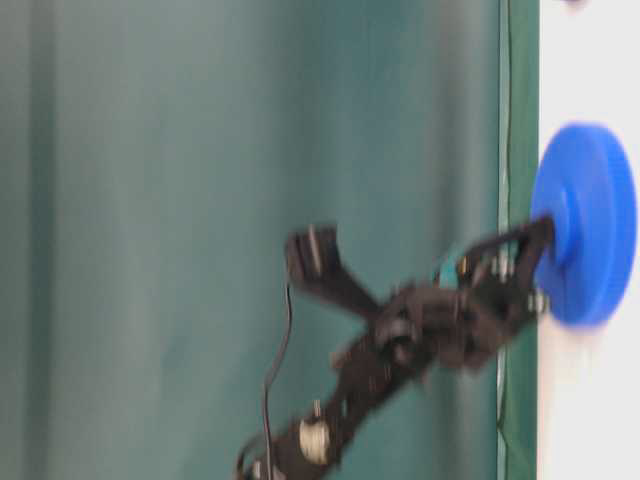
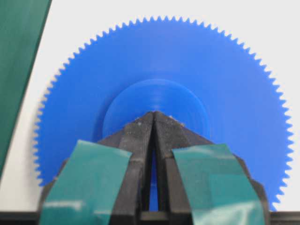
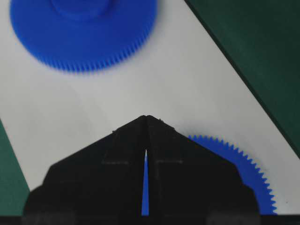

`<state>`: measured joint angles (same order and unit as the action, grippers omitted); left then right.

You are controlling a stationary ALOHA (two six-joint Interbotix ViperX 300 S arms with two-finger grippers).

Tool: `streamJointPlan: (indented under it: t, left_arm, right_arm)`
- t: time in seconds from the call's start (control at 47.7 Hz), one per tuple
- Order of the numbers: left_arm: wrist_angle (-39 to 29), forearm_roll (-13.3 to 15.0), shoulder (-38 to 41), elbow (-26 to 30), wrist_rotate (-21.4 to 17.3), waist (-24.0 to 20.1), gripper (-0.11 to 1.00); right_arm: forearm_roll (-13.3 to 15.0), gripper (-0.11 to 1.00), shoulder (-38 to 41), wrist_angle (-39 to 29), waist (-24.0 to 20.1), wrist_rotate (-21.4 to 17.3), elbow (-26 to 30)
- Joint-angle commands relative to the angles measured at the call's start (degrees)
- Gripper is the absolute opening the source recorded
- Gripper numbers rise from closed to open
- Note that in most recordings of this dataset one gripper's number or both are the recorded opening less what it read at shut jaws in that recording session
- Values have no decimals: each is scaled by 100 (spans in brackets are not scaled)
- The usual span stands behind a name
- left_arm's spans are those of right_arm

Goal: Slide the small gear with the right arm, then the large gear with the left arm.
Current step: 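Slide the large gear right with the left gripper toward the small gear, then slide the large gear back left to its starting spot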

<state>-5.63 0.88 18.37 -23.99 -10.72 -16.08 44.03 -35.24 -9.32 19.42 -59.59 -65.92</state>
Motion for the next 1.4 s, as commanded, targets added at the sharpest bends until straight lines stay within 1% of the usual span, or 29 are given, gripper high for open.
streamJointPlan:
  t: [0.0, 0.189, 0.356, 0.566, 1.258, 1.384]
  left_arm:
    - [-281, 0, 387, 501, -18, 185, 0]
    - [-563, -9, 1028, 1503, -97, 299, 0]
    - [-826, -9, 1441, 2197, -246, 352, 0]
    - [-1099, -9, 1670, 2742, -378, 378, 0]
    - [-1143, -9, 1679, 2786, -404, 378, 0]
    - [-1222, -9, 1670, 2725, -396, 369, 0]
  right_arm:
    - [0, 50, -18, 62, -18, 9, 35]
    - [0, 50, -9, 158, -26, 9, -9]
    - [0, 50, -18, 246, -26, 9, -70]
    - [0, 50, -35, 299, -26, 9, -167]
    - [9, 50, -290, 299, -26, 9, -308]
    - [0, 50, -299, 299, -26, 9, -308]
